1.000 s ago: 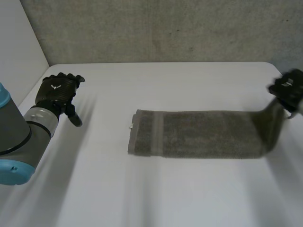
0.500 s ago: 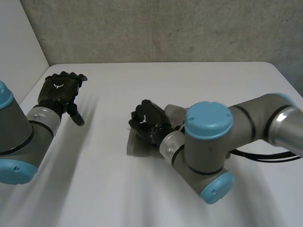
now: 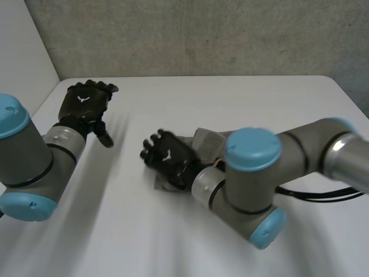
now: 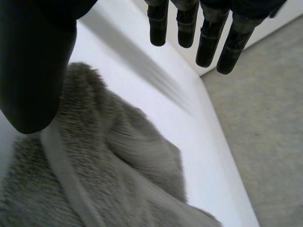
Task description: Fold the towel.
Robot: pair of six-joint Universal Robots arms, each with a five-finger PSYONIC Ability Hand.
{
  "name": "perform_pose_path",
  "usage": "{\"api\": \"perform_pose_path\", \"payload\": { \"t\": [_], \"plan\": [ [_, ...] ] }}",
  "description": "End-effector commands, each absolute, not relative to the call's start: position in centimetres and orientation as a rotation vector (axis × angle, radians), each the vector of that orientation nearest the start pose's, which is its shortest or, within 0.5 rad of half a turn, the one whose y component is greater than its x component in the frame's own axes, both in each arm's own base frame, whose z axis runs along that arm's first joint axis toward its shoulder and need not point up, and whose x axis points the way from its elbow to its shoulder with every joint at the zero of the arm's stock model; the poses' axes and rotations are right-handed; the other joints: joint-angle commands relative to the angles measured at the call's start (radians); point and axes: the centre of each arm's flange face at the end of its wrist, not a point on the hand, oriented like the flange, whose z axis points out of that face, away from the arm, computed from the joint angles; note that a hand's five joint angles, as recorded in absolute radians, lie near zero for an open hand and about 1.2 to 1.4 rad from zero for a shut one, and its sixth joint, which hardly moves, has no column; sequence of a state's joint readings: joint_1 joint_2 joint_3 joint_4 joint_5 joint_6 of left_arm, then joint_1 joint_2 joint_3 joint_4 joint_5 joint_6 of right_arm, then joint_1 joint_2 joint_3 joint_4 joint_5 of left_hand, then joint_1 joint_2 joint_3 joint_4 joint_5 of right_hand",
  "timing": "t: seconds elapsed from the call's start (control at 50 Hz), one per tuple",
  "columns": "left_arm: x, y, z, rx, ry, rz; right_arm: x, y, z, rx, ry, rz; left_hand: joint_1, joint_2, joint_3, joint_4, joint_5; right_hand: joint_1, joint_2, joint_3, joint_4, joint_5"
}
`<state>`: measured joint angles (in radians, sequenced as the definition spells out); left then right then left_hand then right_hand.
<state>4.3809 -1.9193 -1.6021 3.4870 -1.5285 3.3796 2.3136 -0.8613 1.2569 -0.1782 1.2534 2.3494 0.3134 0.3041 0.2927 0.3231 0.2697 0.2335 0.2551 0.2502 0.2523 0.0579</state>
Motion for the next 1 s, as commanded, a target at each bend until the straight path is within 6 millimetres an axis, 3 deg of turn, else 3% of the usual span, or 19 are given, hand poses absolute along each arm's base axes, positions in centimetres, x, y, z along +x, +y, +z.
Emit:
{"api": "perform_pose_path", "payload": {
  "t": [0.02,0.06,0.12,0.16,0.24,0.32,0.4,0.44,0.5,0.54,0.72,0.82,1.0],
  "plan": [
    [-26.9,-29.4,22.2,0.758,2.208,-2.315,36.0,-24.3,20.8,-1.519,1.582,-1.951,-0.073,-0.064,-0.053,-0.083,-0.204,-0.059,-0.081,-0.076,-0.078,-0.058],
    [-28.5,-28.4,22.5,0.802,2.213,-2.361,33.7,-25.6,22.6,-1.353,1.666,-1.966,-0.073,-0.064,-0.053,-0.083,-0.204,-0.059,-0.081,-0.076,-0.078,-0.058],
    [-29.4,-27.8,22.4,0.831,2.224,-2.379,32.3,-26.5,23.3,-1.268,1.718,-1.976,-0.073,-0.064,-0.053,-0.083,-0.204,-0.059,-0.081,-0.076,-0.078,-0.058],
    [-31.4,-26.7,22.4,0.888,2.244,-2.419,29.3,-28.3,23.8,-1.134,1.824,-1.99,-0.071,-0.061,-0.05,-0.08,-0.201,-0.059,-0.081,-0.076,-0.078,-0.058],
    [-33.2,-25.8,21.6,0.941,2.286,-2.432,26.9,-29.0,23.5,-1.066,1.91,-1.987,-0.068,-0.058,-0.047,-0.077,-0.198,-0.059,-0.081,-0.076,-0.078,-0.058],
    [-36.1,-24.1,19.4,1.062,2.352,-2.409,24.9,-28.9,21.4,-1.043,2.023,-1.92,-0.062,-0.052,-0.041,-0.071,-0.193,-0.059,-0.081,-0.076,-0.078,-0.058],
    [-37.6,-23.2,17.6,1.142,2.383,-2.373,24.4,-28.2,20.0,-1.055,2.077,-1.863,-0.056,-0.047,-0.035,-0.066,-0.187,-0.059,-0.081,-0.076,-0.078,-0.058],
    [-38.8,-22.9,15.8,1.193,2.409,-2.33,24.1,-27.4,18.7,-1.09,2.11,-1.815,-0.032,-0.023,-0.012,-0.042,-0.163,-0.059,-0.081,-0.076,-0.078,-0.058],
    [-39.3,-22.9,14.9,1.215,2.416,-2.313,24.1,-27.0,18.2,-1.104,2.121,-1.793,-0.021,-0.011,0.0,-0.03,-0.151,-0.046,-0.067,-0.062,-0.065,-0.045],
    [-40.1,-22.8,13.7,1.249,2.414,-2.295,24.0,-26.4,17.2,-1.11,2.145,-1.754,0.003,0.012,0.023,-0.007,-0.128,0.071,0.049,0.054,0.052,0.072],
    [-41.1,-23.9,12.9,1.263,2.357,-2.314,24.1,-25.5,15.7,-1.128,2.171,-1.688,0.056,0.065,0.076,0.046,-0.075,0.315,0.294,0.299,0.297,0.316],
    [-41.5,-24.7,12.2,1.231,2.332,-2.309,24.3,-25.8,13.5,-1.161,2.217,-1.62,0.079,0.089,0.1,0.069,-0.052,0.345,0.323,0.328,0.326,0.346],
    [-41.3,-25.1,10.6,1.213,2.348,-2.258,23.9,-26.2,12.8,-1.26,2.237,-1.64,0.129,0.138,0.15,0.119,-0.002,0.58,0.558,0.563,0.561,0.581]
  ]
}}
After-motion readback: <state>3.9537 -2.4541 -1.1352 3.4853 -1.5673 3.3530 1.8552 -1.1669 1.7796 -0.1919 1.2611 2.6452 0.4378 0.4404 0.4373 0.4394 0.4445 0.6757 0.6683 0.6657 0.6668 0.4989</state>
